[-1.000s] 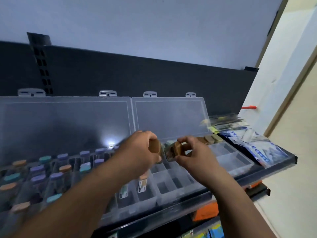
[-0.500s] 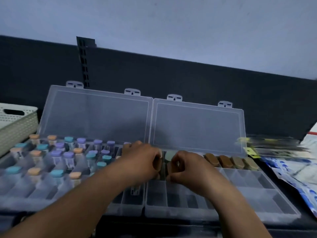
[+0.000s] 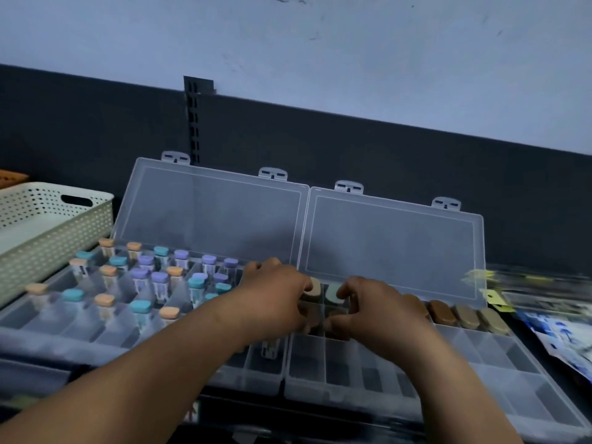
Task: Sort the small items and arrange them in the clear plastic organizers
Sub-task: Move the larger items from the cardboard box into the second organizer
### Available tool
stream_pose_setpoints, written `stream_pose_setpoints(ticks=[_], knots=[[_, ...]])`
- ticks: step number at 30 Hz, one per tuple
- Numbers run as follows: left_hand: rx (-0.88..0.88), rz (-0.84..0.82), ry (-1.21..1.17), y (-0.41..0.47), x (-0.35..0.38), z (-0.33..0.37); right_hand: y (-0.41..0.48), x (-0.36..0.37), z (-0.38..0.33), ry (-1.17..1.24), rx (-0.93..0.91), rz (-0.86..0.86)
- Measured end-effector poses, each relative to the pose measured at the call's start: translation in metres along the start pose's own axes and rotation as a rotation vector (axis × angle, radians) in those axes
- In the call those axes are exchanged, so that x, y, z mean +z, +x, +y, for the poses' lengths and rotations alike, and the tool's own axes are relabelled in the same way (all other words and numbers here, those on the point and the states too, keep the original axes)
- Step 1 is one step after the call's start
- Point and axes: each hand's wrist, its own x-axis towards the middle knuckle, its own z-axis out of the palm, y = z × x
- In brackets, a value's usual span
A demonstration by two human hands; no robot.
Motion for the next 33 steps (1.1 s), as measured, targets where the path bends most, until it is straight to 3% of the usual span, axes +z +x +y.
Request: stream_pose_setpoints(ticks=[7, 14, 21, 33], knots=[[-0.031, 0.238, -0.084, -0.055, -0.022, -0.051, 0.003, 0.016, -0.066, 0.019, -0.212, 0.248], [-0.183, 0.437, 0.109, -0.155, -0.054, -0.162, 0.007, 0.068, -0.201, -0.134, -0.343, 0.226], [-0.346, 0.444, 0.271, -0.273, -0.081, -0.274, -0.008, 0.120, -0.342, -0.126, -0.464, 0.208], [-0.633, 0.373, 0.148, -0.392, -0.111, -0.426, 0.003, 0.165, -0.521, -0.122, -0.633, 0.073]])
